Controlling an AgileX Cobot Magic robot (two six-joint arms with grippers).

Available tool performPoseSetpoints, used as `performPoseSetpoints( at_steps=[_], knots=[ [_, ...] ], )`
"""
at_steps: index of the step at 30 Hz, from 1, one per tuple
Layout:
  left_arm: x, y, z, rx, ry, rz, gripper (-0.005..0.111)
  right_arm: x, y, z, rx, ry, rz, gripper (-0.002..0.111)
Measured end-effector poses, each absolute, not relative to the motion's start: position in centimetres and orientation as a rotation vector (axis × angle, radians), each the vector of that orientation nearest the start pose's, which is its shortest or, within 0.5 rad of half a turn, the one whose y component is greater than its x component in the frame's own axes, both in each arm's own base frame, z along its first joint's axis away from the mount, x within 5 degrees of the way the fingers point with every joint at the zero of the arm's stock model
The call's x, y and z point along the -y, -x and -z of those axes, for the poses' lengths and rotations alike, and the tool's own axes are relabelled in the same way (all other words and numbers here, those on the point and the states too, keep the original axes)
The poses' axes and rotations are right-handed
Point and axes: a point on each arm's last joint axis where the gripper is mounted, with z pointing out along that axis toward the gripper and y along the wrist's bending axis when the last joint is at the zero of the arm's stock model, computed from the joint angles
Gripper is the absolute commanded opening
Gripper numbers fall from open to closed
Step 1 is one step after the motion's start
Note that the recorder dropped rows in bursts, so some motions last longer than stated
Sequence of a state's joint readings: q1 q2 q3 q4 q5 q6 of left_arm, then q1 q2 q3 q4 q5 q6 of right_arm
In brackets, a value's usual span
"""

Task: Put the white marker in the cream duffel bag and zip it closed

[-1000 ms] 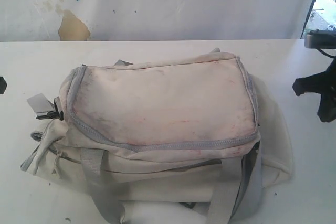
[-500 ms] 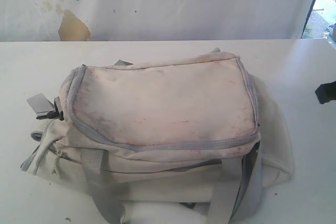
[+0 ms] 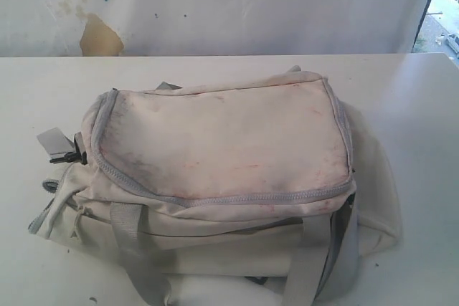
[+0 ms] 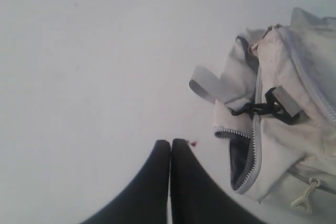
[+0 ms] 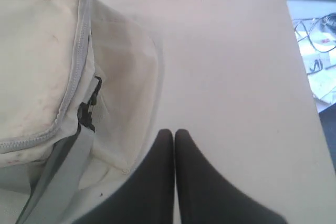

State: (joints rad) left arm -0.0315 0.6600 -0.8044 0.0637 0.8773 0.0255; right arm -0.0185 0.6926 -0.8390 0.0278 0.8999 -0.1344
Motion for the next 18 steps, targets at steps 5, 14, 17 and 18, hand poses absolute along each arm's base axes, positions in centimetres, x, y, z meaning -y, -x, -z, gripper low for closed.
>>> performPoseSetpoints(
  at_steps=[5, 14, 17, 18],
  knots=[
    [-0.2, -7.4, -34.5, -2.082, -0.076, -0.075, 0.000, 0.2, -8.3, -34.9, -2.140, 0.124, 0.089, 0.000],
    [-0.4, -2.0, -32.1, -1.860, -0.066, -0.078, 0.000, 0.0, -3.7, -31.7, -2.025, 0.125, 0.092, 0.000],
    [-0.5, -0.6, -31.6, -1.795, -0.067, -0.089, 0.000, 0.0, -2.2, -31.2, -1.959, 0.129, 0.097, 0.000],
    [-0.5, -0.1, -31.4, -1.774, -0.072, -0.096, 0.000, 0.0, -1.7, -31.1, -1.935, 0.131, 0.096, 0.000]
  ],
)
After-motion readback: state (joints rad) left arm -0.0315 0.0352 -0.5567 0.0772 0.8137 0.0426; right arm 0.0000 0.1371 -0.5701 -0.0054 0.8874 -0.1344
